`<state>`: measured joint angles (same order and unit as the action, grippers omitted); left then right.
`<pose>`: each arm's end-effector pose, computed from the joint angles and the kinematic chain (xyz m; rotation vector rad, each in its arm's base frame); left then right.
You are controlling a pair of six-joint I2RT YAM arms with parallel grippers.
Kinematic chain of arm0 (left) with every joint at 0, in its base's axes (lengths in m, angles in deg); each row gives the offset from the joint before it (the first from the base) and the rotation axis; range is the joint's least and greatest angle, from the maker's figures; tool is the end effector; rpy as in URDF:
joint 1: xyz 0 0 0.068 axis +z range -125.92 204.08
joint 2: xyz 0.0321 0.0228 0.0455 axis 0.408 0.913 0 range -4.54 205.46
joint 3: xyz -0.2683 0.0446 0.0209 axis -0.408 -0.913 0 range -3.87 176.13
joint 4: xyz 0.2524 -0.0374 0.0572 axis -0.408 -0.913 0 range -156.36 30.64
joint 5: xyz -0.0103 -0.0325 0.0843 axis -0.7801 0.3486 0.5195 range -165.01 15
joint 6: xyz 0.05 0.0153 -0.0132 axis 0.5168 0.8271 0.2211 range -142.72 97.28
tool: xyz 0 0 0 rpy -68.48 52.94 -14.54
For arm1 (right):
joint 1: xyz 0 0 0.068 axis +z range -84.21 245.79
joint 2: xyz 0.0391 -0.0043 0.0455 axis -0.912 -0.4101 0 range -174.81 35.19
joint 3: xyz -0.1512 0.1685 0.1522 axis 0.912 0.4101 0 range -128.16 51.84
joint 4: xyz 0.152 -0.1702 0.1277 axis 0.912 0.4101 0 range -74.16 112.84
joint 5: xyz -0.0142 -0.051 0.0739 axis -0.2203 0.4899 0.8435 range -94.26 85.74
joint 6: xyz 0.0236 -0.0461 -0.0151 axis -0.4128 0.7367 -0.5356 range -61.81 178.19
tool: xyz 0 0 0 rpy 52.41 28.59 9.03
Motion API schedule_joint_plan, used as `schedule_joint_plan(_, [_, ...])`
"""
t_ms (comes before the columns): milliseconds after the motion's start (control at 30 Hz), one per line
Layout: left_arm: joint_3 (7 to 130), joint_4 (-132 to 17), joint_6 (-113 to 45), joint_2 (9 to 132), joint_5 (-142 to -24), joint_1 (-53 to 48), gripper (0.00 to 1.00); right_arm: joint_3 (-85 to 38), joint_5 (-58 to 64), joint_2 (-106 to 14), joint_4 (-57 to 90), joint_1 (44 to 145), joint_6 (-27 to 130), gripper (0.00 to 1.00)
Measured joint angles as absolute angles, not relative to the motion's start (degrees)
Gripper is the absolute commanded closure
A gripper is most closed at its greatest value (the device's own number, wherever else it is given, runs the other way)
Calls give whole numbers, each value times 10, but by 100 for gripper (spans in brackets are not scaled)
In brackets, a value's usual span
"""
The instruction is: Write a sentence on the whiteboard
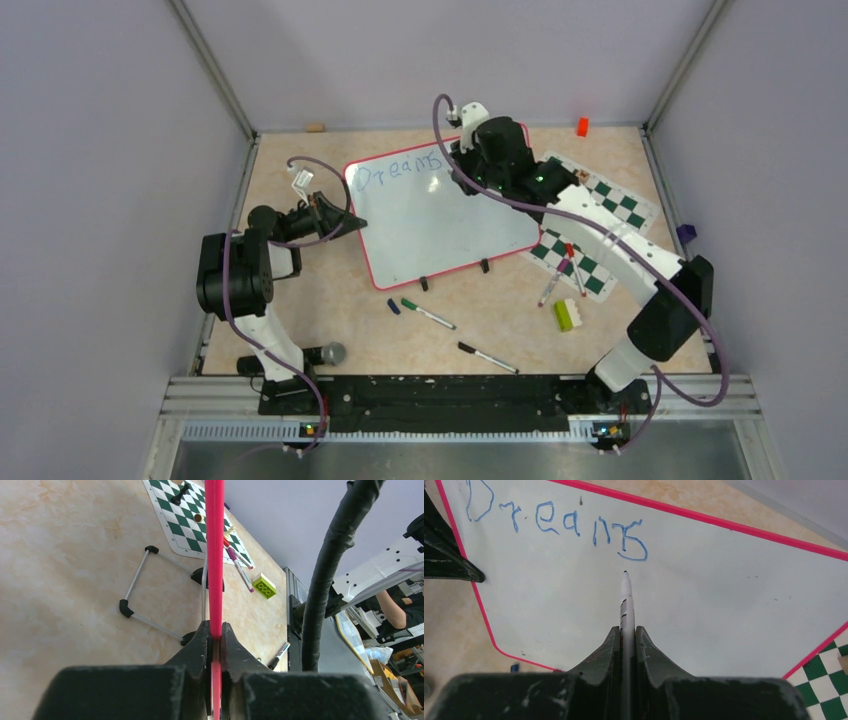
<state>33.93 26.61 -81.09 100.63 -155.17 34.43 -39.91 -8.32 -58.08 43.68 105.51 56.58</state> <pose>0.3159 0.0222 0.1908 0.4517 1.6675 -1.4976 0.2916 0.2391 0.3768 -0.6452 2.0010 0.3641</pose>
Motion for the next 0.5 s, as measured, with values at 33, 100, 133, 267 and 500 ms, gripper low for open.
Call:
schedule_joint_plan(33, [339,266,-811,1006,-1552,344,100,-387,-85,-567,429,1052,564,100])
schedule_joint_plan(100, [339,267,-811,1006,-1552,344,100,-365,-95,-543,412,1049,556,100])
schedule_joint_plan(133, [339,267,-811,1006,-1552,344,100,-351,-102,-529,400,1048,554,100])
schedule_joint_plan(267, [339,268,-811,1006,-1552,344,100,-318,-134,-489,374,1046,546,100])
schedule_joint_plan(500, [339,268,-811,1006,-1552,344,100,-310,-177,-484,366,1032,540,100])
